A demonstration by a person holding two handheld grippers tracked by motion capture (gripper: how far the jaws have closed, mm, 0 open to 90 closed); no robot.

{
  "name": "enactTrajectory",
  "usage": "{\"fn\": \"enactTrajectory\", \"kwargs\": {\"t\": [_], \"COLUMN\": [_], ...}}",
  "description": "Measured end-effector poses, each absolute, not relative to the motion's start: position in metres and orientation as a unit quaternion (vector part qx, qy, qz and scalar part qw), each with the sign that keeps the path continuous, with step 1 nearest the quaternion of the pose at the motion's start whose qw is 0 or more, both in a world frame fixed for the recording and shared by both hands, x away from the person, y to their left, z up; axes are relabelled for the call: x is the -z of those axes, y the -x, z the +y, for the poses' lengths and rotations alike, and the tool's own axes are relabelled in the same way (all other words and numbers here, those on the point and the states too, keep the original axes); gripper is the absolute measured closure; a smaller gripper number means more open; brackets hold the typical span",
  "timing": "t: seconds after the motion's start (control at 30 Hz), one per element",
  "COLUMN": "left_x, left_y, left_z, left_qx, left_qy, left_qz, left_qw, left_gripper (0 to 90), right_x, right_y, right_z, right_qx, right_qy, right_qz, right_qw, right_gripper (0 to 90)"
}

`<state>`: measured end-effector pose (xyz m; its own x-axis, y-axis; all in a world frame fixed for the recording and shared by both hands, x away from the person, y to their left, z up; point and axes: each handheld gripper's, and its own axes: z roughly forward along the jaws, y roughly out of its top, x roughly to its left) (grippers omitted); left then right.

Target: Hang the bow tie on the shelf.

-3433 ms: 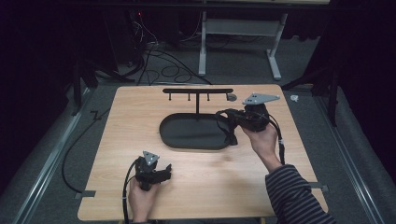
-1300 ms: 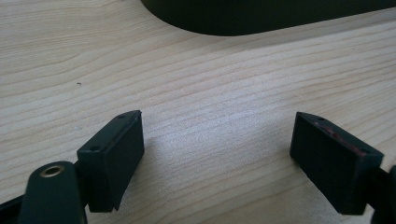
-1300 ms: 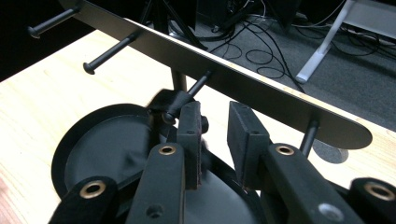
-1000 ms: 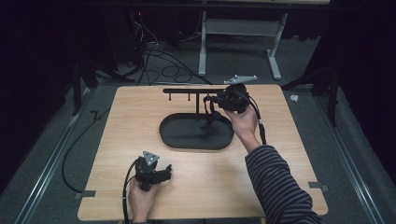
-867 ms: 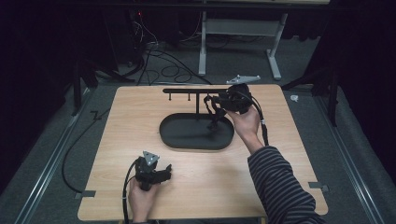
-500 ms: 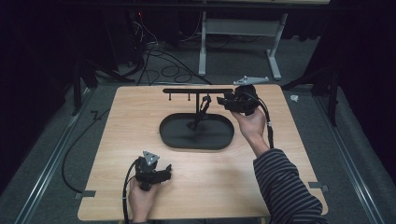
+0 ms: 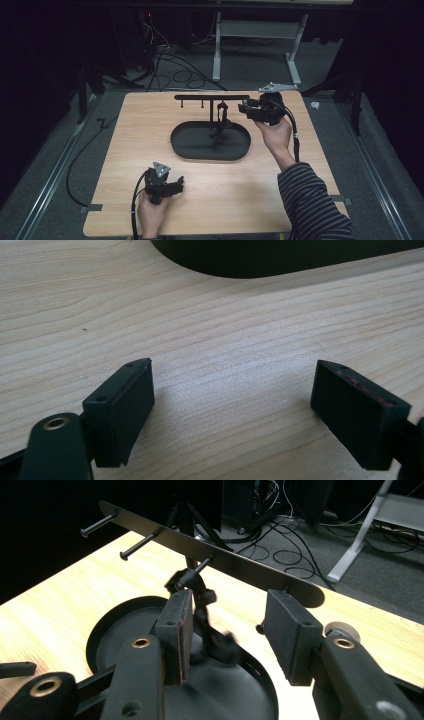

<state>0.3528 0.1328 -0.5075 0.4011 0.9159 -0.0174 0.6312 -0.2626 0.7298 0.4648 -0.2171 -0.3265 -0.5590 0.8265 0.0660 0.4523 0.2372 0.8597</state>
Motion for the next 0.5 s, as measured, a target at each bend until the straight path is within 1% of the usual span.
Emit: {"fn": "enactTrajectory", "kwargs": {"t": [0.5], "left_x": [0.508], "left_y": [-0.353], "left_z": [0.133], "left_qx": [-0.211], "left_qy": [-0.766], "left_qz": [0.505], "left_qw": [0.338], "left_gripper": [17.9], "right_x": [0.332], "right_y": [-0.455], "right_z": [-0.241], "right_qx": [-0.461], "right_qy": [-0.436], "right_qz": [0.745], "right_qw": [0.206], "right_gripper": [56.1]}}
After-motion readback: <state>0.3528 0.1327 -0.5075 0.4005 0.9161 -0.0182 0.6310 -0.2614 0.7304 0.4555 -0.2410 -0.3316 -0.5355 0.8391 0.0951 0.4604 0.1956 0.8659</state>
